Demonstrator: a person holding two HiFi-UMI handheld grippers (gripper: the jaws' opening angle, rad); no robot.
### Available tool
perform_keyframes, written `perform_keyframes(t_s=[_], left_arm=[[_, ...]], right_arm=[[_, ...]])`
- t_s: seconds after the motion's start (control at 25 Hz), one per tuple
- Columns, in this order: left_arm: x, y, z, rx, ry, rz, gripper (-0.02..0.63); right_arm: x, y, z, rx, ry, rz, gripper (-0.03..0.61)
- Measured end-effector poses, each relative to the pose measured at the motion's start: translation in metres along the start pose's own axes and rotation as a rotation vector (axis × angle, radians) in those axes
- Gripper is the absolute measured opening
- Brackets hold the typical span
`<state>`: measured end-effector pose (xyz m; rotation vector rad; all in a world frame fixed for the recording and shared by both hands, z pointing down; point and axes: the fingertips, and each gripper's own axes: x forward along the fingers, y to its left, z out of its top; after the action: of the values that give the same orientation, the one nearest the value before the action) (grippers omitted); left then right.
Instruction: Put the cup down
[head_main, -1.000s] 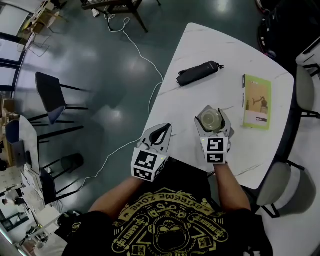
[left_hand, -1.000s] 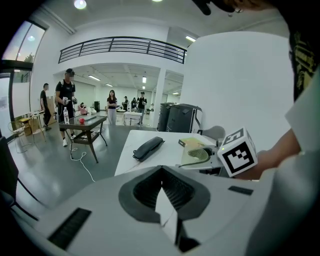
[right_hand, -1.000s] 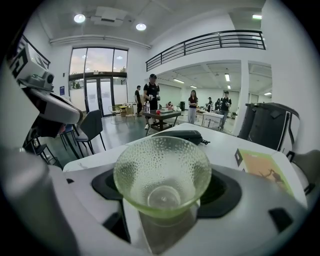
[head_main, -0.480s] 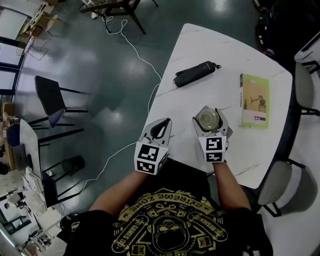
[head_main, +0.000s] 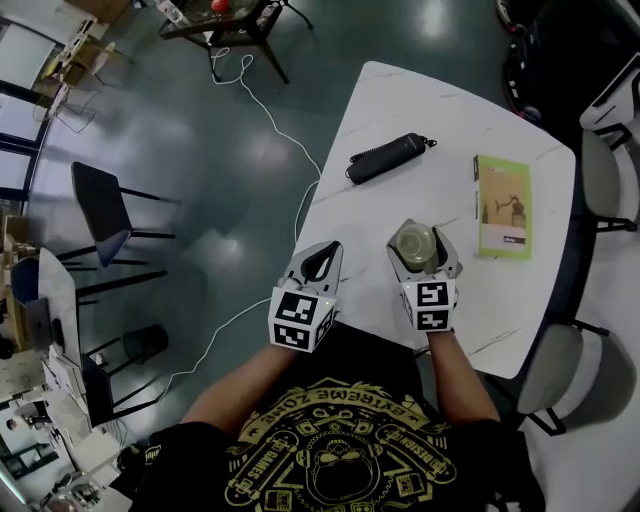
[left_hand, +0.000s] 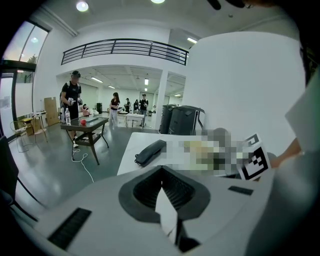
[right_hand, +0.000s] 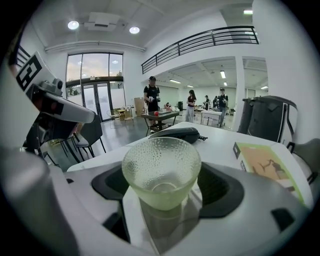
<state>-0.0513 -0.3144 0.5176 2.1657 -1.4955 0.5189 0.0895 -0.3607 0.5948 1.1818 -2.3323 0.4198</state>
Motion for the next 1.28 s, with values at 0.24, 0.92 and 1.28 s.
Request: perform_keyframes(t_s=[0.24, 0.92, 1.28], left_arm=[[-0.009, -0.002, 0.007, 0.011, -0.03, -0.034, 0.005], [-0.062, -0.018, 0.0, 0.077, -0.102, -0.197, 0.006], [-0.101, -0.027, -0.01, 0.13, -0.137, -0.265, 0.006]], right_arm=[[-0.024, 0.001, 0.004, 0.015, -0.015, -0.053, 0.397], [-0.118, 0.068, 0.044, 0.125, -0.164, -0.181, 0.396], [-0.143, 0.119, 0.048, 0.11, -0.181, -0.181, 0.26]])
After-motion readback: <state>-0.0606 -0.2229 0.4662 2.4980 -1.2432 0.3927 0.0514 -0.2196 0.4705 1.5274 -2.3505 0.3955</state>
